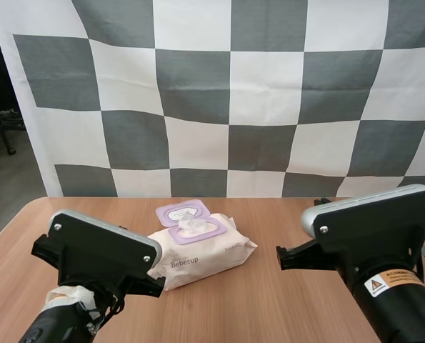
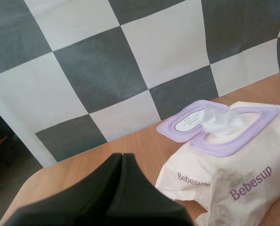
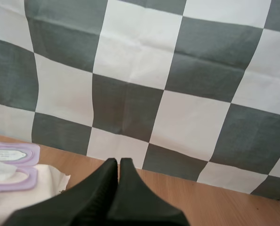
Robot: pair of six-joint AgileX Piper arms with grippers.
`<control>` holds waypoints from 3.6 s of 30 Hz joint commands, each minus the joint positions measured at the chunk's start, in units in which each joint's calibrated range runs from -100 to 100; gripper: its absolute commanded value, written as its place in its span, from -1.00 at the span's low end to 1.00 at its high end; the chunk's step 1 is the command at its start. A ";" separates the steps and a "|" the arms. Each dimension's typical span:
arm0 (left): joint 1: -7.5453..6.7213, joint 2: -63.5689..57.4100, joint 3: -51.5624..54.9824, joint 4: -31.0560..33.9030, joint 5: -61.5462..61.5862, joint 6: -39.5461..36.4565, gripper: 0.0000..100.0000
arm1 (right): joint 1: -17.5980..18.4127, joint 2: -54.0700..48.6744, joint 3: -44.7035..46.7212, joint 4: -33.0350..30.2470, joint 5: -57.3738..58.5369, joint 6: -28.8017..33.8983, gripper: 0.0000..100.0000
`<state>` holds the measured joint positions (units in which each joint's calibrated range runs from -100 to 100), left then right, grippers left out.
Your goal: Open the wet wipes lid
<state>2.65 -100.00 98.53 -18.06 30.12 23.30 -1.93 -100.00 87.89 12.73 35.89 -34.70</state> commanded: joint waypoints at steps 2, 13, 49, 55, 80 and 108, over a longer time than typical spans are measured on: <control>-0.07 0.00 1.47 -5.34 -8.38 -0.38 -1.00 | 0.00 0.00 4.90 1.41 -10.21 0.02 -0.88; -0.07 0.00 1.47 -15.58 4.11 -0.38 -1.00 | 0.00 0.00 12.11 10.89 -16.15 0.02 -0.88; 0.00 0.00 1.47 14.07 0.87 -24.97 -1.00 | 0.00 0.00 12.11 5.46 -2.74 0.02 -0.88; 0.00 0.00 1.47 14.17 1.06 -24.67 -1.00 | 0.00 0.00 12.11 5.58 -2.74 0.02 -0.88; 0.00 0.00 1.47 14.15 -0.03 -33.74 -1.00 | 0.00 0.00 12.11 -18.91 -6.15 0.02 -0.88; -3.43 0.00 1.47 15.99 -0.46 -33.83 -1.00 | 0.00 0.00 12.11 -9.94 -4.44 12.24 -0.88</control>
<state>-0.79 -100.00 100.00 -2.15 29.73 -10.54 -1.93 -100.00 100.00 2.75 31.48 -25.74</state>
